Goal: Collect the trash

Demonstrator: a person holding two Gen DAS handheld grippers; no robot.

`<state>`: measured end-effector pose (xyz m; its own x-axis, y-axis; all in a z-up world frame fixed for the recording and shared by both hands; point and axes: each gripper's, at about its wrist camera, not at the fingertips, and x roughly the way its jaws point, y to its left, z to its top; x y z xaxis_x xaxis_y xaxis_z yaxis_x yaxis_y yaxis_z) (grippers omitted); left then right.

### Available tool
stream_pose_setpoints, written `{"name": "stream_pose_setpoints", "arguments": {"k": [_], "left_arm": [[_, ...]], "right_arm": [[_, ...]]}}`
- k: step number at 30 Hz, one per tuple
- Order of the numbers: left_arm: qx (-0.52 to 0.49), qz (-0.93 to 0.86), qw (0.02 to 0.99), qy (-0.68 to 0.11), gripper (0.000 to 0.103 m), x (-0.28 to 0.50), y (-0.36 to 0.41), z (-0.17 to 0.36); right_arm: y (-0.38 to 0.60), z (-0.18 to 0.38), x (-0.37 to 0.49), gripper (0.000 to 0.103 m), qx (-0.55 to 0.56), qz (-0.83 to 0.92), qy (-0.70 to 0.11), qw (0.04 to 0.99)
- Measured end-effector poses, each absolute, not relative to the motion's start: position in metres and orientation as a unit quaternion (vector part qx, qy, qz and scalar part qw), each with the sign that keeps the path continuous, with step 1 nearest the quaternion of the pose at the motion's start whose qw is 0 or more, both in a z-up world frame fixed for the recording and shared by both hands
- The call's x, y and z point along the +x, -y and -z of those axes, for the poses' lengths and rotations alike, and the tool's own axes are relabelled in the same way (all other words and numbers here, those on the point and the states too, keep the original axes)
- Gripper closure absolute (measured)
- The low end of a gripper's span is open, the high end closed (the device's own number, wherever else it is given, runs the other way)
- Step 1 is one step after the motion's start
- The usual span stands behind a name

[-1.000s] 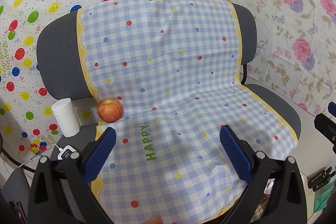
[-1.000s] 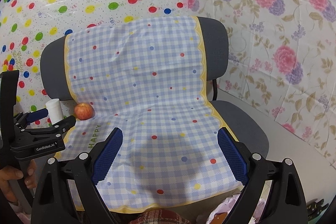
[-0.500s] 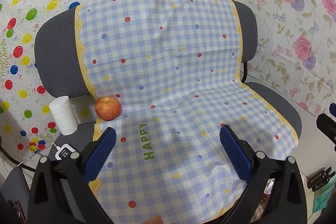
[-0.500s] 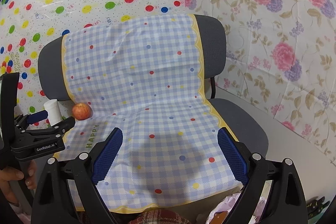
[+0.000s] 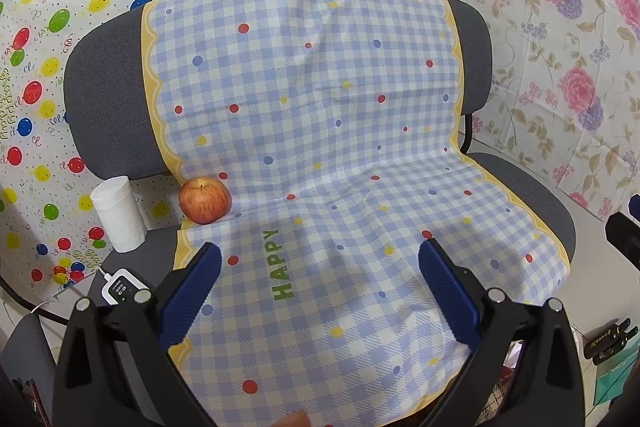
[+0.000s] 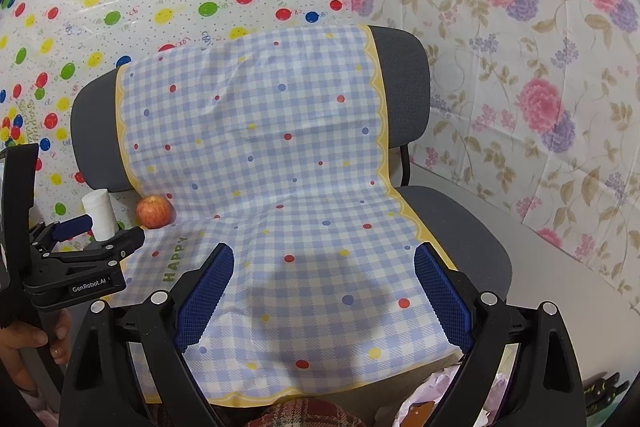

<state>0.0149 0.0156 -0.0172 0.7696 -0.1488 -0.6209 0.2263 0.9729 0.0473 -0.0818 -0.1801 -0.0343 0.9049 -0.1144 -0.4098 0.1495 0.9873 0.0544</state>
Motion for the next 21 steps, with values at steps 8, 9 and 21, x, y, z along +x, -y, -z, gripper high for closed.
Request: {"name": "stream_pose_setpoints", "arguments": {"k": [8, 9, 21], "left_arm": [[0.059, 0.097, 0.939, -0.325, 0.007, 0.0134, -0.0145, 0.0183], [0.059, 0.097, 0.939, -0.326, 0.007, 0.0136, -0.0143, 0.0184], [0.059, 0.097, 0.938, -0.327, 0.007, 0.0128, -0.0120, 0.0194]], "right_arm": [[0.1814, 0.0343, -0.0827, 0.012, 0.042, 0.066, -0.207, 0.975], [0.1820, 0.0359, -0.0831, 0.012, 0.043, 0.067, -0.207, 0.975], [0.1831, 0.0352, -0.0842, 0.012, 0.043, 0.065, -0.207, 0.975]]}}
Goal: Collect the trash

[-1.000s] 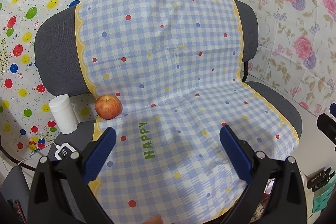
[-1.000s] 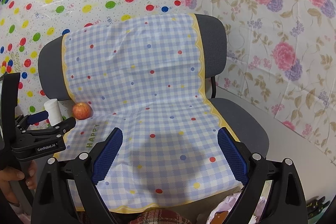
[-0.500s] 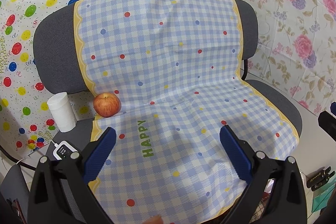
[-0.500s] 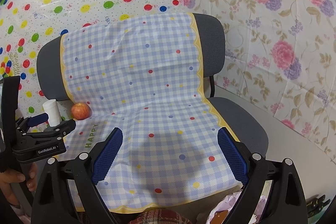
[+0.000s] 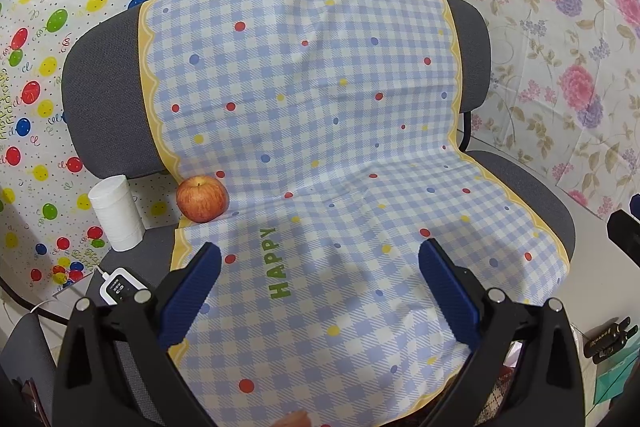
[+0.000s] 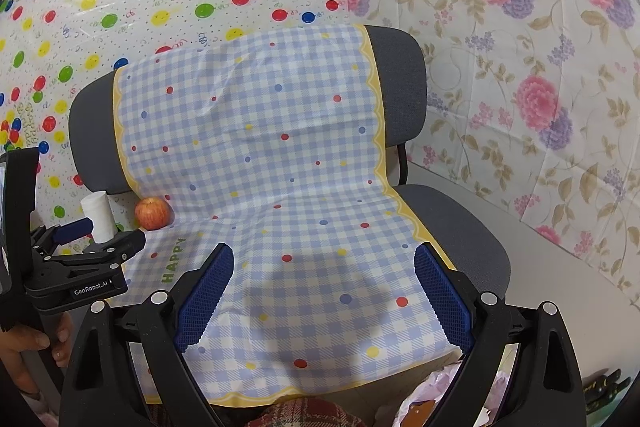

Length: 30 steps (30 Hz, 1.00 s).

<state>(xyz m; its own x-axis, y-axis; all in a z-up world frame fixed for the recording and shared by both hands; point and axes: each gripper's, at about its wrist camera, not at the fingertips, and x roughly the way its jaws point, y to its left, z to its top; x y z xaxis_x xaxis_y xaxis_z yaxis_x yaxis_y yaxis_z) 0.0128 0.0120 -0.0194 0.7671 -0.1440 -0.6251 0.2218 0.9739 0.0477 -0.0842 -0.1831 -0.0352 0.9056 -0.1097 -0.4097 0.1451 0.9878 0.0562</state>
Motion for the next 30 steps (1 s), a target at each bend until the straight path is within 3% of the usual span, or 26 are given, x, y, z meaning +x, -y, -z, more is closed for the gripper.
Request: {"name": "stream_pose_setpoints", "arguments": {"k": [30], "left_arm": [[0.059, 0.097, 0.939, -0.326, 0.007, 0.0111, -0.0118, 0.0167]], "right_arm": [[0.1844, 0.0348, -0.0857, 0.012, 0.044, 0.066, -0.207, 0.975]]}}
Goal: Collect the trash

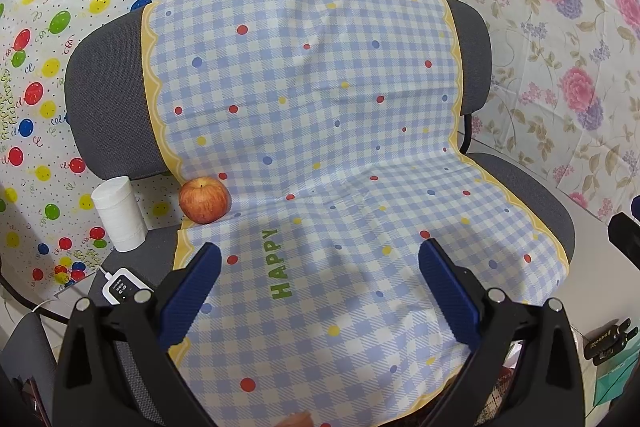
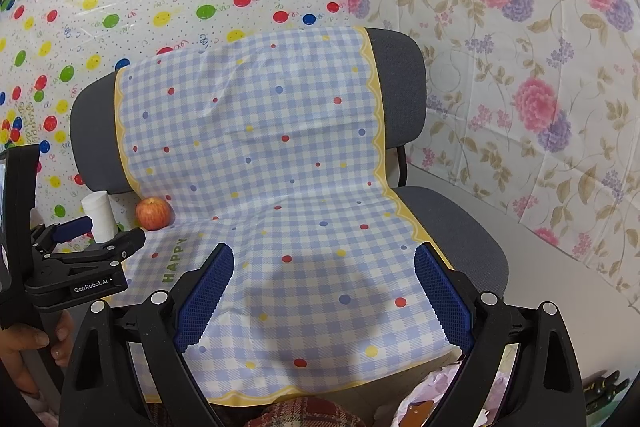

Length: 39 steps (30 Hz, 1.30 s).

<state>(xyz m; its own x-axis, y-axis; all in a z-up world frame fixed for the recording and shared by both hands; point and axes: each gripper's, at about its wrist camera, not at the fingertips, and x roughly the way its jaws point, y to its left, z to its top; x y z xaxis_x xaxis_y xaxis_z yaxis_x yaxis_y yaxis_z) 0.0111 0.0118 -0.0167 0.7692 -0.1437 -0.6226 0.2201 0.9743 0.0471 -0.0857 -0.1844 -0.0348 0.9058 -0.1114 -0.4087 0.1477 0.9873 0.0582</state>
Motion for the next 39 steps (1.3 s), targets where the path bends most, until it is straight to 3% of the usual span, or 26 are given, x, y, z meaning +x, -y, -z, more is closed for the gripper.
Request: {"name": "stream_pose_setpoints", "arguments": {"k": [33, 39], "left_arm": [[0.063, 0.104, 0.942, -0.313, 0.007, 0.013, -0.012, 0.017], [0.054, 0.094, 0.932, -0.344, 0.007, 0.032, -0.016, 0.039]], "right_arm": [[0.187, 0.037, -0.083, 0.012, 0.048, 0.067, -0.210, 0.974], [0.196, 0.047, -0.057, 0.012, 0.055, 0.075, -0.217, 0.972]]}}
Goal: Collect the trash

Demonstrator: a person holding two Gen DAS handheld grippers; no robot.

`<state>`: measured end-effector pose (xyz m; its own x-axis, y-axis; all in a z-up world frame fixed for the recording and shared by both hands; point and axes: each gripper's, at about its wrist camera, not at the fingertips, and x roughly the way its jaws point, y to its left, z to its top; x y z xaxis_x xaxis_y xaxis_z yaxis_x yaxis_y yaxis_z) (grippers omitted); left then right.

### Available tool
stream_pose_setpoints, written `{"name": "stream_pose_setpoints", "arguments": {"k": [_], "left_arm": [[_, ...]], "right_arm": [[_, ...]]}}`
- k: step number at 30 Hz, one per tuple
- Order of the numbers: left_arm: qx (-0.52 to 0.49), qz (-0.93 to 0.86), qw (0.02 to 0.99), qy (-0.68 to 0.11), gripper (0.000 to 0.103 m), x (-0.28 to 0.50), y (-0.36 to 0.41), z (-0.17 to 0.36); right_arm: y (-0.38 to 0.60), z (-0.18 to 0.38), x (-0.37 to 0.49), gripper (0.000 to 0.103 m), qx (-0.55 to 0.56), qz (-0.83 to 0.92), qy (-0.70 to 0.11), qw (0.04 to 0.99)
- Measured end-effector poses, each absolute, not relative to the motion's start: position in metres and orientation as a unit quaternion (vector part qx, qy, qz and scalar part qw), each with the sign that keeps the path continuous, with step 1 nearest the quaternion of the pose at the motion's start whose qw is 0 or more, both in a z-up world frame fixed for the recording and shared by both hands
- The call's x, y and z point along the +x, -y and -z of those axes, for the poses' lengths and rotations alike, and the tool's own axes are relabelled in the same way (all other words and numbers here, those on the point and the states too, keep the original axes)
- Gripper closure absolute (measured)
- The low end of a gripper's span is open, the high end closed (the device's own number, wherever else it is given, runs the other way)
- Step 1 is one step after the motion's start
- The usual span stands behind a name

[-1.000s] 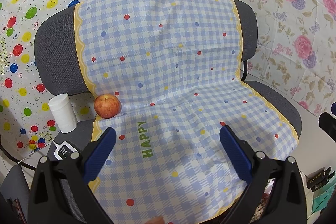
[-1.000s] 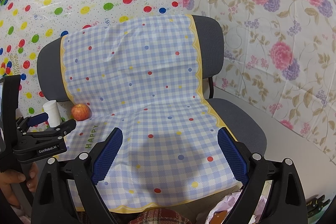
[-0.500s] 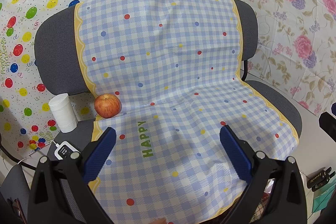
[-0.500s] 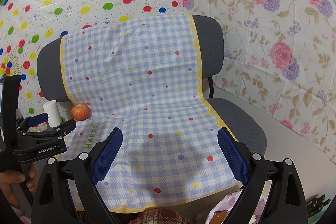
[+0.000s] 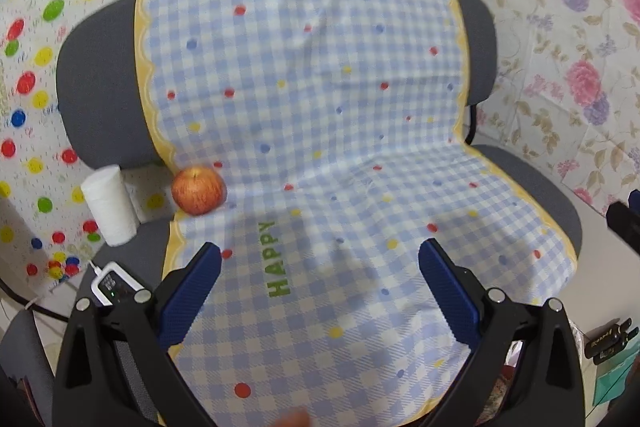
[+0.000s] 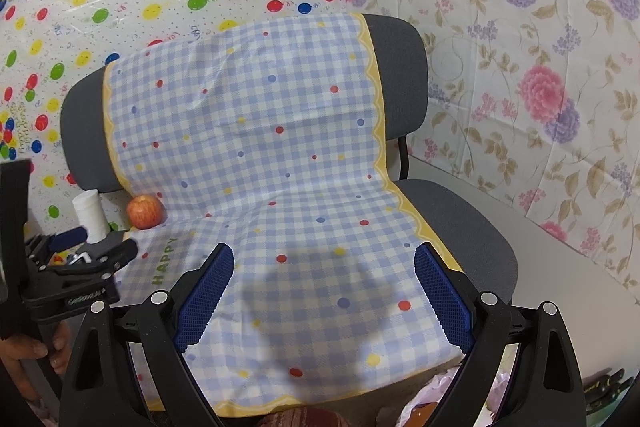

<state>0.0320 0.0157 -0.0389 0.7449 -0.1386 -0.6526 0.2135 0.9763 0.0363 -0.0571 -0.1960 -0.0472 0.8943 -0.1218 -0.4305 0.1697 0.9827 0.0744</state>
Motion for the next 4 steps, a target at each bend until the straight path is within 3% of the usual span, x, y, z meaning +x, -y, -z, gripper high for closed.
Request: {"name": "stream_pose_setpoints", "arguments": {"k": [4], "left_arm": [[0.055, 0.061, 0.930, -0.359, 0.007, 0.049, -0.029, 0.062]], "right_arm": [[0.222, 0.065, -0.005, 0.012, 0.076, 0.104, -0.227, 0.965]]}}
